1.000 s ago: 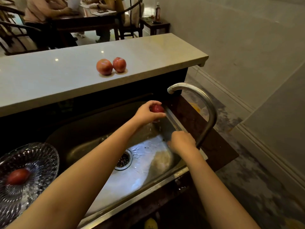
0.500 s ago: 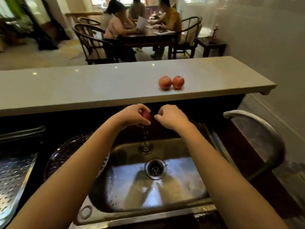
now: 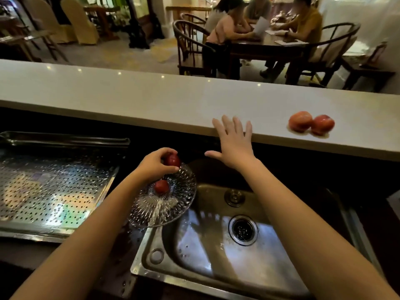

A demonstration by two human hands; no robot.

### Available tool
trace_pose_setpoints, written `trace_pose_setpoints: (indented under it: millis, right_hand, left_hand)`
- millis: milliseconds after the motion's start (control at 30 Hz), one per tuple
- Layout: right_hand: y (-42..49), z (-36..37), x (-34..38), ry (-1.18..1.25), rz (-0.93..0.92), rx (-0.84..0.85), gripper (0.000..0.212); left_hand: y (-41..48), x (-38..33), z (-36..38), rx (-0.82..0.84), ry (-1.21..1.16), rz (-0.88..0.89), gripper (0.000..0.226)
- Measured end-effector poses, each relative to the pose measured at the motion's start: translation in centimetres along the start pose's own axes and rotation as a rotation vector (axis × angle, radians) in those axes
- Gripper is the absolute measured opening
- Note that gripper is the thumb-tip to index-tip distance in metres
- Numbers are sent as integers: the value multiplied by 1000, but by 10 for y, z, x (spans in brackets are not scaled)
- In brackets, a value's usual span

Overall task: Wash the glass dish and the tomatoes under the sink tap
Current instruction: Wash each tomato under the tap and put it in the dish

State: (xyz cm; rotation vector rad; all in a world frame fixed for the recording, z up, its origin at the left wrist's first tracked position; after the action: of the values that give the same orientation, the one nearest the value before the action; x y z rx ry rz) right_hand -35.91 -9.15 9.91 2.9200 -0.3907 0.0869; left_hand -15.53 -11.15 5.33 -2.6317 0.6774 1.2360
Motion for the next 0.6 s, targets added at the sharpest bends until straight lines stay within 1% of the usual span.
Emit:
trace_pose_setpoints:
  millis: [133,267,367,600]
  right_hand:
    - [2,6,-4,-38,-13,-38,96]
    - [3,8,-5,-47,-1,-93,94]
    - [3,8,-6,-41,5,-117,91]
    - [1,6,-5,-45,14,-131,86]
  left_hand:
    - [-17,40,12,-31,-17,-68,48]
    - [-33,65,26,-39,91,-60,48]
    - [-43,75,37,-27,156,-35,46]
    - [-49,83,50,-67,160,-16,51]
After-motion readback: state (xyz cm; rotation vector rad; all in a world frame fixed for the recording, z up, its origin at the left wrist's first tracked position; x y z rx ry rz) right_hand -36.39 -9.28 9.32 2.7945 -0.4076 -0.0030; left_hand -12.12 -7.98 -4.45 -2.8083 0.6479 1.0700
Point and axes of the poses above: each hand's wrist, its own y-axis towards the middle knuckle, its own z-axis out of the palm, x = y × z, the point moved 8 cm from there along y, towards the middle knuckle, and after that the axes turned 15 degrees about z, right-handed, at the moved point
